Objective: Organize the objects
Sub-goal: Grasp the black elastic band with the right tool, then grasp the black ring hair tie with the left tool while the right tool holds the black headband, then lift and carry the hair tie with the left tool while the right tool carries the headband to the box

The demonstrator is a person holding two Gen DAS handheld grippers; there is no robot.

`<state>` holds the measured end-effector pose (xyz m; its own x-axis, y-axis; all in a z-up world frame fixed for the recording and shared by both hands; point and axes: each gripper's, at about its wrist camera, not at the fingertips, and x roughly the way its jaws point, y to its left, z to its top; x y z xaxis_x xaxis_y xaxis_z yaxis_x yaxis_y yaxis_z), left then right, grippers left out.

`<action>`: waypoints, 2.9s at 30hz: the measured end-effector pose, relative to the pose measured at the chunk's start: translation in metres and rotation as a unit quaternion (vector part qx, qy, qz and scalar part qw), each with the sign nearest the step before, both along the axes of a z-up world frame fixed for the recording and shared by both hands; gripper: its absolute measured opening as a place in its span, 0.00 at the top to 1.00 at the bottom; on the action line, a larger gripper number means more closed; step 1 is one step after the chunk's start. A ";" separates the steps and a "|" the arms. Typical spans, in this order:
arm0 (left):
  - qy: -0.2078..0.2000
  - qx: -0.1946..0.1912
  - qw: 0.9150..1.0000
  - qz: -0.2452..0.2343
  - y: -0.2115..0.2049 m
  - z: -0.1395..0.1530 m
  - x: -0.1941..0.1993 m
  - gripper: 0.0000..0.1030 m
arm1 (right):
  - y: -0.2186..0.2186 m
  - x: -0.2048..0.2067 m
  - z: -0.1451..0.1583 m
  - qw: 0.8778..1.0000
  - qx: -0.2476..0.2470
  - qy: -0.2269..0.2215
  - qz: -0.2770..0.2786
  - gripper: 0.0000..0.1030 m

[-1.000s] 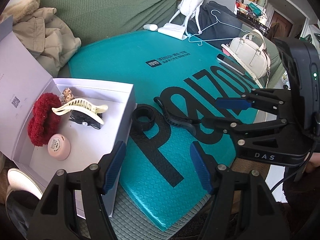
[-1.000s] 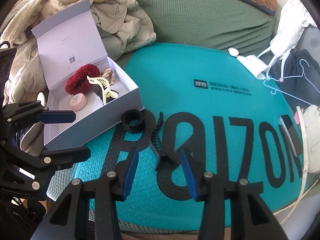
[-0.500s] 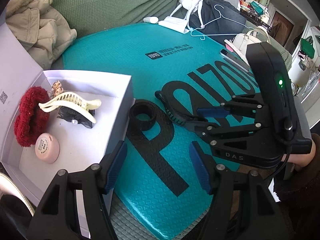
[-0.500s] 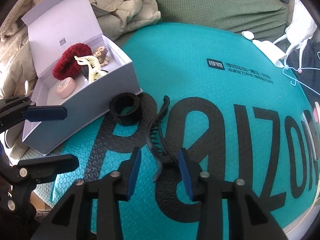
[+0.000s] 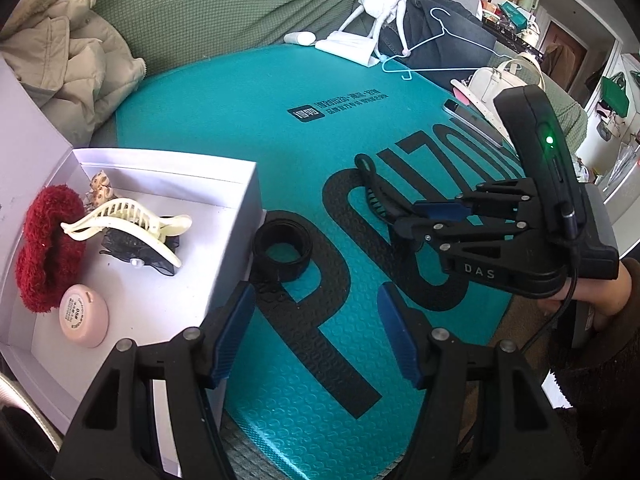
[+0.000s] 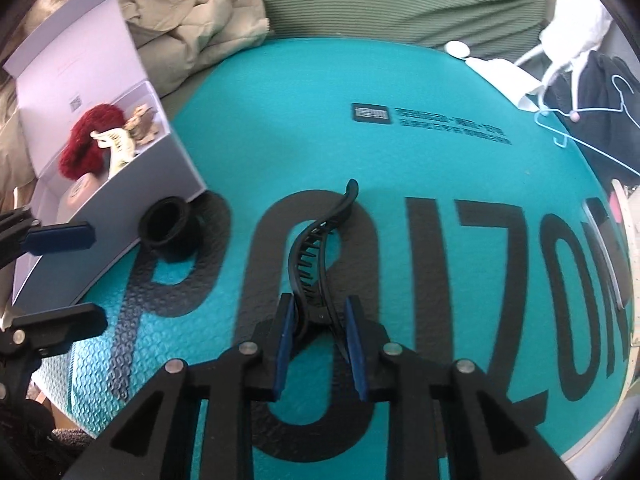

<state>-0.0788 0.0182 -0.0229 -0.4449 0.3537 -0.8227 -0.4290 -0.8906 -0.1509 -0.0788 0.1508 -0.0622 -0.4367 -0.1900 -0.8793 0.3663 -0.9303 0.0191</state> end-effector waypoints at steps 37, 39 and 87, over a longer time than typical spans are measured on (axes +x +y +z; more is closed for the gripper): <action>0.024 0.014 0.998 -0.048 -0.007 0.022 0.032 0.40 | -0.034 0.026 0.007 0.991 -0.084 -0.030 0.103 0.87; 0.023 0.011 0.997 -0.070 0.005 0.017 0.039 0.40 | -0.026 0.030 0.015 0.991 -0.087 -0.017 0.097 0.85; 0.027 -0.012 0.999 -0.042 0.072 -0.053 -0.009 0.63 | 0.036 0.046 -0.004 0.999 0.009 -0.006 -0.034 0.79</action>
<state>-0.0880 0.0907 -0.0759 -0.4593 0.3722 -0.8066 -0.5091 -0.8543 -0.1044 -0.0326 0.1869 -0.0664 -0.4367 -0.1447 -0.8879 0.3019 -0.9533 0.0068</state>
